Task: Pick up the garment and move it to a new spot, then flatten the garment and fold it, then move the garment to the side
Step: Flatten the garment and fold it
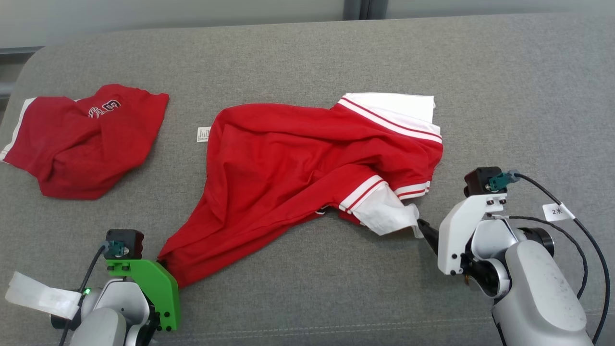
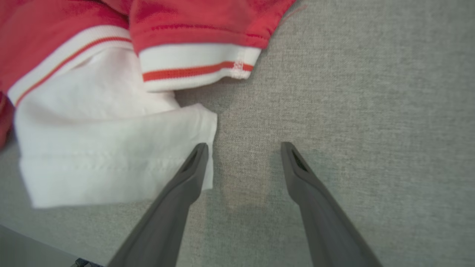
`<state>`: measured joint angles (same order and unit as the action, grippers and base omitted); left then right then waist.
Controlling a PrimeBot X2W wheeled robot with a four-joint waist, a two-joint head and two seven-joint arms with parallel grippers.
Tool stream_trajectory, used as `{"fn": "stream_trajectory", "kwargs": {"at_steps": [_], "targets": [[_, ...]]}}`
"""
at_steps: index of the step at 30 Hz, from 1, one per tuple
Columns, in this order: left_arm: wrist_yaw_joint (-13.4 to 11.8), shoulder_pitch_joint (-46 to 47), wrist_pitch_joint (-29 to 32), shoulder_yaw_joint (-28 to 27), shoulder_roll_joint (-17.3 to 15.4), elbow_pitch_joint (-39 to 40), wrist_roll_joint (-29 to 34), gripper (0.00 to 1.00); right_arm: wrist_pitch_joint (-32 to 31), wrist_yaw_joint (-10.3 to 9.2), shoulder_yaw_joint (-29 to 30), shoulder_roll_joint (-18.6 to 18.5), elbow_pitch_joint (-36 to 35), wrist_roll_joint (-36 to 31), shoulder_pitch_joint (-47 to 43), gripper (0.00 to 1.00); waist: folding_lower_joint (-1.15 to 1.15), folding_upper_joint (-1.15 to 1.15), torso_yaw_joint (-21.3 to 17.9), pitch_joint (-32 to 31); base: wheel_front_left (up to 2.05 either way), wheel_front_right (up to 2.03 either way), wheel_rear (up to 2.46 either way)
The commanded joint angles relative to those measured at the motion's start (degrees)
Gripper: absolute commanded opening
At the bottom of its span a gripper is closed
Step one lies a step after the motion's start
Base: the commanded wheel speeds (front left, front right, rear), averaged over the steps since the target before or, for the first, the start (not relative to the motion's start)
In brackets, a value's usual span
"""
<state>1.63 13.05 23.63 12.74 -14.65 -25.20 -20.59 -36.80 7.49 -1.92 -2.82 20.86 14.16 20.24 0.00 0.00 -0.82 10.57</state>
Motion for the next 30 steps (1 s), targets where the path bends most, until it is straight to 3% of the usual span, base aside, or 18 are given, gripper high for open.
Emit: {"fn": "stream_trajectory", "kwargs": {"at_steps": [1, 14, 30], "targets": [[-0.26, -0.13, 0.32, 0.29, 0.21, -0.73, -0.23, 0.00, -0.28, 0.00, -0.11, -0.13, -0.64, 0.71, -1.01, 1.00, 0.00, 0.00, 0.00, -0.01, 0.00, 0.00, 0.00], [-0.68, -0.75, 0.32, 0.68, -0.08, -0.36, -0.98, 0.00, 0.63, 0.00, -1.44, -0.11, -8.48, 3.73, -6.33, 1.00, 0.00, 0.00, -0.77, -0.85, 0.00, 0.00, 0.00], [-1.02, 0.41, 0.07, 1.82, -0.02, -0.33, -1.17, 0.00, 1.23, 0.00, -2.55, -0.12, -2.45, 0.42, -2.55, 1.00, 0.00, 0.00, 1.18, 0.72, 0.00, 0.00, 0.00]]}}
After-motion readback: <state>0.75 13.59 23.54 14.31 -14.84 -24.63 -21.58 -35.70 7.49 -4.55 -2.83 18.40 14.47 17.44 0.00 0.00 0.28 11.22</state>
